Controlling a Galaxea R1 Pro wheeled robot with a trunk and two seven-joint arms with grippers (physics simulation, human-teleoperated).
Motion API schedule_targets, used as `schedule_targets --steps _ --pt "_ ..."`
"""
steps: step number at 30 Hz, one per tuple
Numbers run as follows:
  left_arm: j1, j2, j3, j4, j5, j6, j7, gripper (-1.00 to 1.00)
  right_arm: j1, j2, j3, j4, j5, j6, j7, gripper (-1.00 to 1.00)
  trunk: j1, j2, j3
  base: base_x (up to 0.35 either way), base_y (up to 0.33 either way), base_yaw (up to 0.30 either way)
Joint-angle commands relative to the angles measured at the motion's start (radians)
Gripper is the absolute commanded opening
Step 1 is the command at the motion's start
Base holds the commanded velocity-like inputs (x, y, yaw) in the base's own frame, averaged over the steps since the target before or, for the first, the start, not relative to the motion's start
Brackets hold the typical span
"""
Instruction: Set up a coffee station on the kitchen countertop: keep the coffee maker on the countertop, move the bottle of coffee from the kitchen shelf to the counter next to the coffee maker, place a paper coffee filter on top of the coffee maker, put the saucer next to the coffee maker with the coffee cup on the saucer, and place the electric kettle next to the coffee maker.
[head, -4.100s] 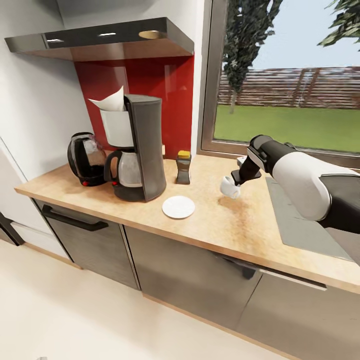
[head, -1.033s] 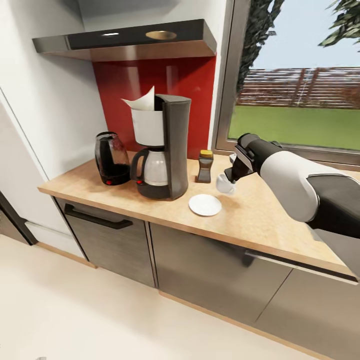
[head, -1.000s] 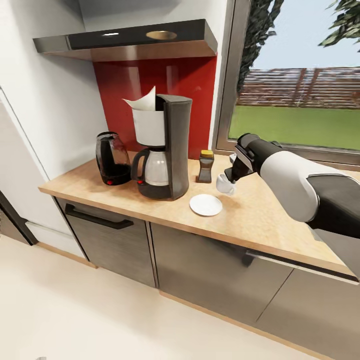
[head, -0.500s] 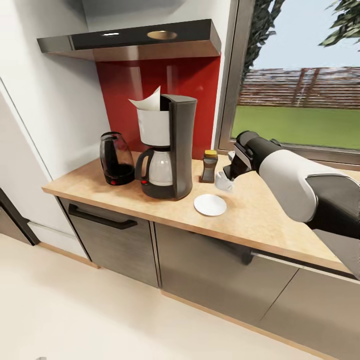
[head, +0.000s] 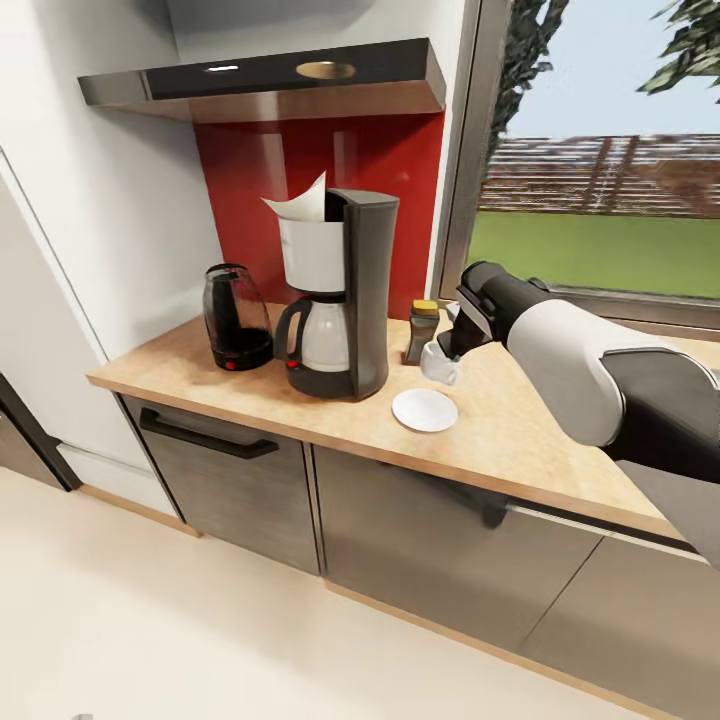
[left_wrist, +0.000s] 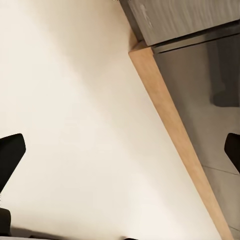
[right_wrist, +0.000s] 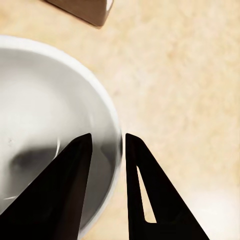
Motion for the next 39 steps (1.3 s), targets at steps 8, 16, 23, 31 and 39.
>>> schedule_targets --steps 8,16,23,31,39 --pt "-0.001 0.000 0.008 0.000 -0.002 0.010 -0.004 1.00 0.000 0.001 0.003 0.026 0.011 0.003 0.009 -1.00 0.000 0.000 -0.001 -0.021 0.007 0.000" --pt "0.000 0.000 0.008 0.000 -0.002 0.010 -0.004 1.00 0.000 0.014 0.002 0.031 0.011 0.004 0.009 -1.00 0.000 0.000 -0.001 -0.082 0.023 0.000" --pt "-0.001 0.000 0.008 0.000 -0.002 0.010 -0.004 1.00 0.000 0.023 0.003 0.044 0.011 0.003 0.009 -1.00 0.000 0.000 -0.001 -0.006 0.038 0.000" --pt "-0.001 0.000 0.008 0.000 -0.002 0.010 -0.004 1.00 0.000 0.023 0.002 0.049 0.011 0.004 0.009 -1.00 0.000 0.000 -0.001 0.000 0.040 0.000" --pt "-0.001 0.000 0.008 0.000 -0.002 0.010 -0.004 1.00 0.000 0.024 0.002 0.075 0.011 0.005 -0.070 -1.00 0.000 0.000 -0.001 0.000 0.001 0.000"
